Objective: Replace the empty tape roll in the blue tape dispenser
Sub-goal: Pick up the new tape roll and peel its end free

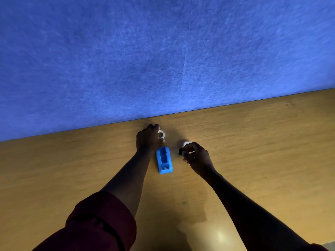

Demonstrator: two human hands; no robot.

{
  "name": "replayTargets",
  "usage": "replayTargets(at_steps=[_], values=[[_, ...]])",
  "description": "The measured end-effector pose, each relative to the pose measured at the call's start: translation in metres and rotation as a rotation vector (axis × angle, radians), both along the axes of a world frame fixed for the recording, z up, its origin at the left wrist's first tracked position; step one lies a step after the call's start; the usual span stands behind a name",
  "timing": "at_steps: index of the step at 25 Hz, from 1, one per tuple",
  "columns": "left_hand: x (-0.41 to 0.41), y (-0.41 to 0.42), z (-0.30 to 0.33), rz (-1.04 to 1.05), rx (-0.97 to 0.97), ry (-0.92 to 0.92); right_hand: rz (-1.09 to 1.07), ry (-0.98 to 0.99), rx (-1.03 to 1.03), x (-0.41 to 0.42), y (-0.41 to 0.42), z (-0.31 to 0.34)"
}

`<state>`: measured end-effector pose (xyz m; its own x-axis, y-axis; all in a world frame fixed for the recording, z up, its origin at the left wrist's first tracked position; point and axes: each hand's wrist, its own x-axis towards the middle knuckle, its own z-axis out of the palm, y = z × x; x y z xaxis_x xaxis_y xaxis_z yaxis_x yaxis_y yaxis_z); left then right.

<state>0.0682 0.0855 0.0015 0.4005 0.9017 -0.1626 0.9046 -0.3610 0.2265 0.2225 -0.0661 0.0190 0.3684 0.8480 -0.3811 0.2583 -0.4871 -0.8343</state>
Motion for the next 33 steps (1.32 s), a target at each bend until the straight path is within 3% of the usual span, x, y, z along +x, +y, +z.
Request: replayTargets(at_steps=[5, 12, 16, 22, 28, 33], values=[[-0.008, -0.003, 0.007, 0.049, -0.046, -0.013, -0.013, 0.025, 0.026, -0.003, 0.001, 0.005], [-0.015, -0.029, 0.018, 0.059, 0.048, -0.068, 0.042, -0.024, 0.039, -0.007, 0.0, 0.021], [-0.032, -0.048, 0.022, -0.002, 0.073, -0.257, 0.066, -0.034, 0.061, -0.012, -0.001, 0.028], [-0.052, -0.07, 0.027, -0.078, -0.201, -0.614, 0.09, -0.027, 0.113, -0.029, -0.005, 0.03], [-0.057, -0.081, 0.031, -0.024, -0.365, -0.732, 0.162, -0.017, 0.163, -0.039, -0.001, 0.028], [-0.059, -0.082, 0.029, -0.022, -0.361, -0.769, 0.173, -0.004, 0.18, -0.043, 0.004, 0.02]])
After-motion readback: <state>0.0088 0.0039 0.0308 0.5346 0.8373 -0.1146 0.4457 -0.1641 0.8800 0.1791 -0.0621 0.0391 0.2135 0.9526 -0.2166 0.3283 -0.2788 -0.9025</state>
